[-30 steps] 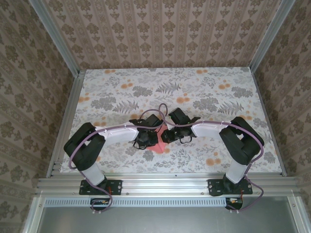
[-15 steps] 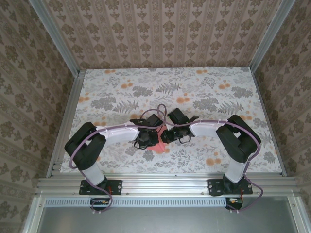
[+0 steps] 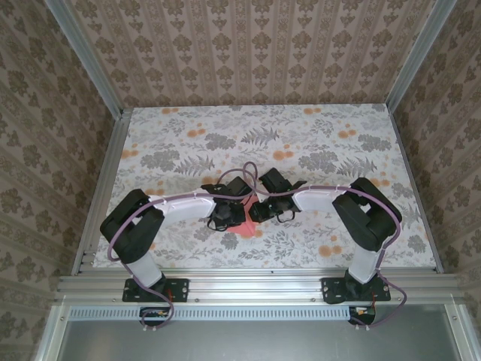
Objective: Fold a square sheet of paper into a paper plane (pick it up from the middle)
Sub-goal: Fold the triangle a second time at the center of the table.
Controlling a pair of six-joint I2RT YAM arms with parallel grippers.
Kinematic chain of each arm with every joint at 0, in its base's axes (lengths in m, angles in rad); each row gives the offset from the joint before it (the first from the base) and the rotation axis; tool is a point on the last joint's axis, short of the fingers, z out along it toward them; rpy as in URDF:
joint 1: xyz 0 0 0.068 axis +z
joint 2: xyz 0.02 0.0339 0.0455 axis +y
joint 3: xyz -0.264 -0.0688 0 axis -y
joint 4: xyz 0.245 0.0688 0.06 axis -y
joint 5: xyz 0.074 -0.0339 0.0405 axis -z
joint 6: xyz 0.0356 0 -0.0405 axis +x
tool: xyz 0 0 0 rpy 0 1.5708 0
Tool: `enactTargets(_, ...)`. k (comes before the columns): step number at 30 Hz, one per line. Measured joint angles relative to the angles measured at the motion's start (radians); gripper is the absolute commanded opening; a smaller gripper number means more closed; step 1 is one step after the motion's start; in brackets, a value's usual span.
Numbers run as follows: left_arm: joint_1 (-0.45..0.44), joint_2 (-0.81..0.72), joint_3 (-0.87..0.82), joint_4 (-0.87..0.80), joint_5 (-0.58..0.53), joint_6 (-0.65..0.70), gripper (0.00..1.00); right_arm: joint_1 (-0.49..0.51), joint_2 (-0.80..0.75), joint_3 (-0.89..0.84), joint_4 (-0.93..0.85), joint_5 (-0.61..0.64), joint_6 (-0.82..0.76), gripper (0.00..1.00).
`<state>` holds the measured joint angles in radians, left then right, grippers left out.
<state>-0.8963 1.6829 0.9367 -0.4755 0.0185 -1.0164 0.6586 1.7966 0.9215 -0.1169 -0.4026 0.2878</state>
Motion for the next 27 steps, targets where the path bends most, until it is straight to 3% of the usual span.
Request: enactTargets(27,-0.007,0.000,0.000,-0.001,-0.015,0.000,0.02,0.000,0.024,0.028,-0.018,-0.003,0.000,0.11)
